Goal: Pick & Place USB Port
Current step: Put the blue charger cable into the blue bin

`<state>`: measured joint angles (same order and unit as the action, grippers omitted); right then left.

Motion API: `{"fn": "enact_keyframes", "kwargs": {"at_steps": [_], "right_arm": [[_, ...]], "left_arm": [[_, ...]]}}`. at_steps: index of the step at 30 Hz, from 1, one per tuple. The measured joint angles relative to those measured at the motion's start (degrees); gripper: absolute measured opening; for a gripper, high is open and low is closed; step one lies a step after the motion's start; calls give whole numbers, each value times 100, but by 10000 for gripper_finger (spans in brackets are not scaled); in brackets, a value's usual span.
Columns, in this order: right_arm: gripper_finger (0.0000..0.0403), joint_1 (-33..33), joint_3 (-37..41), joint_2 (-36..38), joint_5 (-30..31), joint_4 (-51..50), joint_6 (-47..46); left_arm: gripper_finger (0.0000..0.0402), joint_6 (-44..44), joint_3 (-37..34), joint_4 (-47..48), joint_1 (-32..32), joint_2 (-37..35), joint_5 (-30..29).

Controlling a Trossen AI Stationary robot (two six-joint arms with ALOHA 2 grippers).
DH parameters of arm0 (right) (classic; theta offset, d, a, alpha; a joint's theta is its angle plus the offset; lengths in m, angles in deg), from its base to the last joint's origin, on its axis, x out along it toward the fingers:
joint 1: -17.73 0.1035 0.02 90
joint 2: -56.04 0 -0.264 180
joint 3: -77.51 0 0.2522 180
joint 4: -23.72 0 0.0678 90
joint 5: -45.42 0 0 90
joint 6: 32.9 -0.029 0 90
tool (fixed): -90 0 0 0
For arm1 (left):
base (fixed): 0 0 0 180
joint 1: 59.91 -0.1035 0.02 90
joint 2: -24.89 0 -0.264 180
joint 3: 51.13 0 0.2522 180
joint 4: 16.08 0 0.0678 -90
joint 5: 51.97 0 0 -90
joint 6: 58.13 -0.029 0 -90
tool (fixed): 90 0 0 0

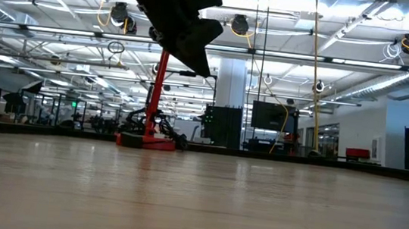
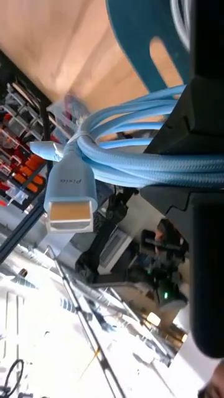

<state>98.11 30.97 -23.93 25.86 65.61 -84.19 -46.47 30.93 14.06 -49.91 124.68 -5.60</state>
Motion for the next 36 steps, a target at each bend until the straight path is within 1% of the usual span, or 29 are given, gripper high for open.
{"fn": "enact_keyframes", "kwargs": {"at_steps": [3,7,10,14,16,26,32,36], "right_arm": [[31,0,-289,-190,-3,-4,-14],[31,-1,-541,-361,68,-277,-257],[31,-2,-563,-462,187,-672,-766],[31,-64,-573,-604,142,-1174,-1597],[31,-83,-576,-612,150,-1407,-1800],[31,-16,-576,-607,107,-1953,-1570],[31,33,-574,-605,74,-2585,-2044],[31,31,-574,-603,2,-2813,-2284]], "left_arm": [[69,-86,0,-4,-18,0,-24],[69,-164,0,-34,-17,0,-53],[69,-291,0,-97,-17,0,-53],[69,-467,0,-276,-17,0,-53],[69,-578,0,-369,-17,0,-51],[69,-715,0,-474,-17,-2,-51],[69,-715,0,-482,-17,-2,-49],[69,-715,0,-528,-17,-2,-47]]}}
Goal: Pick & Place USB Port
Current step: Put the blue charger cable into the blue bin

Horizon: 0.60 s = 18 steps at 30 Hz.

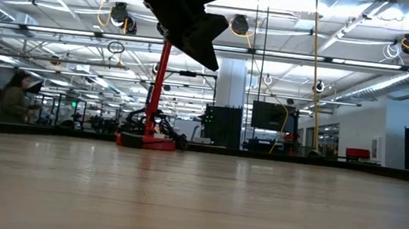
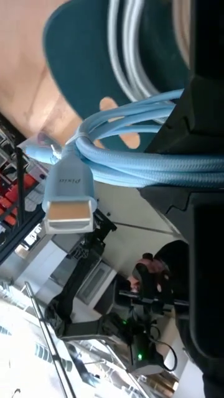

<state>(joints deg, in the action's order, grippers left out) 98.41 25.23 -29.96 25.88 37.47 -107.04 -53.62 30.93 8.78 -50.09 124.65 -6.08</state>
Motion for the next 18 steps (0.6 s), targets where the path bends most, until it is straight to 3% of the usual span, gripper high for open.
{"fn": "enact_keyframes", "kwargs": {"at_steps": [9,18], "right_arm": [[35,-99,2,-15,-335,-109,-172],[139,-146,2,25,-328,-127,-45]], "left_arm": [[69,-7,2,-34,4,-2,5],[69,-7,2,-45,7,-2,42]]}}
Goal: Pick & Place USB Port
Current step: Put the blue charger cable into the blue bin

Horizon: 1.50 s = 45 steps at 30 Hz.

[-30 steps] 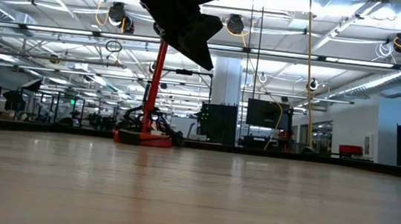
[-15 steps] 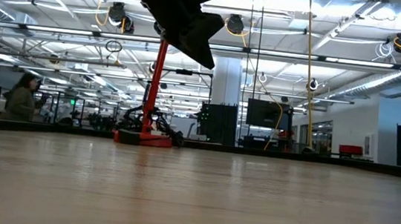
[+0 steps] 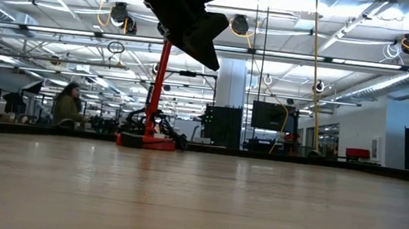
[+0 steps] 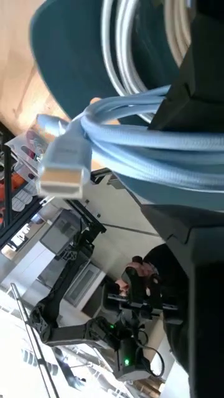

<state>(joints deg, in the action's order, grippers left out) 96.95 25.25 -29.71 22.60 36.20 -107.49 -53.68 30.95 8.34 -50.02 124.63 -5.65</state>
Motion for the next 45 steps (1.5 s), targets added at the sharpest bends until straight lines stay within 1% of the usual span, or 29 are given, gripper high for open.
{"fn": "enact_keyframes", "kwargs": {"at_steps": [4,7,15,19,24,27,35,39,45], "right_arm": [[159,-4,0,94,84,-15,304],[165,-9,0,215,180,-135,461],[166,-77,0,484,163,-667,477],[166,-86,0,489,121,-964,182],[166,-209,0,491,-427,-1646,-679],[166,-353,0,491,-749,-1866,-892],[172,-782,0,491,-1598,-2136,-726],[178,-925,0,491,-1916,-2339,-677],[178,-1158,-4,588,-2377,-2997,-682]], "left_arm": [[69,0,0,-15,6,0,29],[69,0,0,-22,4,0,33],[69,-28,0,-24,7,0,35],[69,-55,0,-24,7,0,35],[69,-80,0,-34,44,0,33],[69,-118,0,-55,48,0,34],[69,-127,0,-61,50,0,33],[69,-131,0,-63,50,0,33],[69,-129,0,-68,50,0,50]]}}
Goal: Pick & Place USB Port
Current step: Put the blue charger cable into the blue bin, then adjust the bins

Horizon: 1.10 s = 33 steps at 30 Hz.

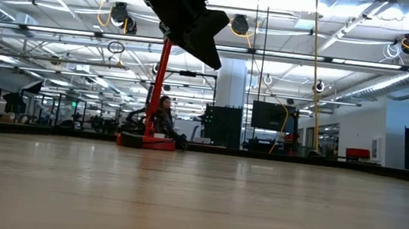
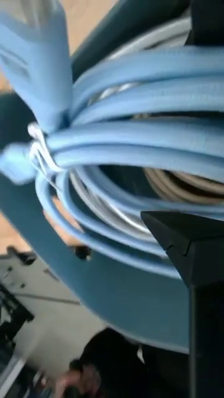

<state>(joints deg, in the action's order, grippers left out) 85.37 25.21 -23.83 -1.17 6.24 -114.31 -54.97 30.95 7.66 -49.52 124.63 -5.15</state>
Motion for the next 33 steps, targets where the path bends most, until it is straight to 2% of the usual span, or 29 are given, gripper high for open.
{"fn": "enact_keyframes", "kwargs": {"at_steps": [7,22,29,33], "right_arm": [[178,-165,-67,337,-172,-801,126],[175,-616,-1702,377,-1024,-4114,395],[156,-756,-2146,378,-1799,-6485,-426],[151,-774,-2270,379,-1915,-7176,-627]], "left_arm": [[69,0,0,-15,0,0,121],[69,31,0,-4,0,0,245],[69,12,0,-2,-1,0,244],[69,11,0,0,0,0,243]]}}
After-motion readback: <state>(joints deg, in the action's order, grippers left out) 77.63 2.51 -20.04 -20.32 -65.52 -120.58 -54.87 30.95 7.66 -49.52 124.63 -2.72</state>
